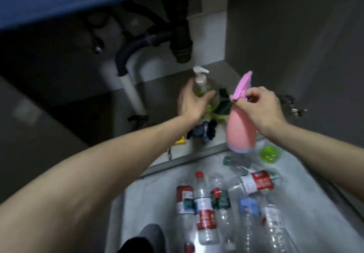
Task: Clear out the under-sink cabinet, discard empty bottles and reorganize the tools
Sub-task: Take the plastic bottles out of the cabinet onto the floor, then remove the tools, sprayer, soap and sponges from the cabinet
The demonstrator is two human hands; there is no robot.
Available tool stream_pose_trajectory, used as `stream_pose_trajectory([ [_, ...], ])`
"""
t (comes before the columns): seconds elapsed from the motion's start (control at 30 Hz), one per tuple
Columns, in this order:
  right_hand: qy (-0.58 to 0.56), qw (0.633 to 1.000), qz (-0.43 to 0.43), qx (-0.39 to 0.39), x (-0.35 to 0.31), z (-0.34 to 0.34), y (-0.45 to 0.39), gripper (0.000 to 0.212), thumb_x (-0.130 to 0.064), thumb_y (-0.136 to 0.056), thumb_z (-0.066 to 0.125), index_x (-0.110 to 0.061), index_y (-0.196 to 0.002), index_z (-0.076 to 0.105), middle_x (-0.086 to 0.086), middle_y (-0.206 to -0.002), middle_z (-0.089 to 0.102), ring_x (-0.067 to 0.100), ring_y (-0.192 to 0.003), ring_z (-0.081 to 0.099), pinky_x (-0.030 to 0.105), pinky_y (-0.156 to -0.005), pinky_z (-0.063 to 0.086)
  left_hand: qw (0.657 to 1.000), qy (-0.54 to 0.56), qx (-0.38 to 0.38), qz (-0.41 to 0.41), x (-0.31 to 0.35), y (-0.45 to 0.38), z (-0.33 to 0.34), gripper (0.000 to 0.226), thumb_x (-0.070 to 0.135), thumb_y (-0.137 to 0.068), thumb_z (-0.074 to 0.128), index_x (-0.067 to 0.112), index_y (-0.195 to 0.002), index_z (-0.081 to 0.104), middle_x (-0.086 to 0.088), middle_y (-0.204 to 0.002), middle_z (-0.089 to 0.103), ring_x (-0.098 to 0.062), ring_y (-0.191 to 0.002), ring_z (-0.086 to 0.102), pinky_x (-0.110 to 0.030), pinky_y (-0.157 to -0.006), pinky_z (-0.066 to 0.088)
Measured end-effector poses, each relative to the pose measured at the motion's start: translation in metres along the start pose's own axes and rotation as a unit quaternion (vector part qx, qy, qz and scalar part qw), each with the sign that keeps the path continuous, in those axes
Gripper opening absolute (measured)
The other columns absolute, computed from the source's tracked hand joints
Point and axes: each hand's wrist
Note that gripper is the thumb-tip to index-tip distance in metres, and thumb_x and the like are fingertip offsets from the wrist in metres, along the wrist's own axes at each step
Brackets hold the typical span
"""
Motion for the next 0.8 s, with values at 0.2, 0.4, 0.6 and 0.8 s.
stream_pose_trajectory([
  [0.2, 0.062, 0.99, -0.041, -0.118, -0.044, 0.012, 0.079, 0.026, -0.044, -0.083, 0.075, -0.024, -0.068, 0.065, 0.002, -0.086, 0.052, 0.026, -0.085, 0.054, 0.039, -0.071, 0.046, 0.997, -0.056, 0.009, -0.059, -0.024, 0.111, -0.083, 0.058, 0.047, -0.068, 0.08, 0.034, -0.12, 0.059, 0.003, -0.113, 0.066, -0.019, -0.109, 0.062, -0.039, -0.096, 0.049],
  [0.4, 0.085, 0.973, -0.1, -0.189, -0.063, 0.037, 0.128, 0.021, -0.039, -0.092, 0.068, -0.019, -0.093, 0.072, 0.002, -0.097, 0.053, 0.024, -0.09, 0.055, 0.04, -0.077, 0.049, 0.987, -0.045, 0.006, -0.155, -0.074, 0.183, -0.135, 0.044, 0.032, -0.068, 0.086, 0.044, -0.103, 0.062, 0.011, -0.104, 0.069, -0.017, -0.1, 0.064, -0.046, -0.093, 0.052],
  [0.6, 0.093, 0.959, -0.106, -0.246, -0.06, 0.09, 0.156, 0.019, -0.033, -0.098, 0.058, -0.017, -0.106, 0.063, 0.0, -0.102, 0.05, 0.024, -0.095, 0.054, 0.04, -0.082, 0.047, 0.968, -0.104, 0.019, -0.23, -0.122, 0.2, -0.149, 0.059, 0.035, -0.072, 0.086, 0.041, -0.123, 0.058, 0.01, -0.121, 0.065, -0.019, -0.111, 0.061, -0.035, -0.093, 0.05],
  [0.8, 0.104, 0.946, -0.089, -0.295, -0.042, 0.15, 0.157, 0.013, -0.029, -0.097, 0.06, -0.022, -0.107, 0.063, 0.001, -0.109, 0.056, 0.024, -0.097, 0.056, 0.043, -0.086, 0.051, 0.949, -0.129, 0.027, -0.286, -0.189, 0.198, -0.144, 0.053, 0.028, -0.071, 0.087, 0.033, -0.117, 0.061, 0.004, -0.115, 0.068, -0.023, -0.107, 0.063, -0.034, -0.09, 0.05],
])
Point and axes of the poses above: each hand's wrist, its own y-axis away from the middle knuckle, its own z-axis out of the palm, x = y × z
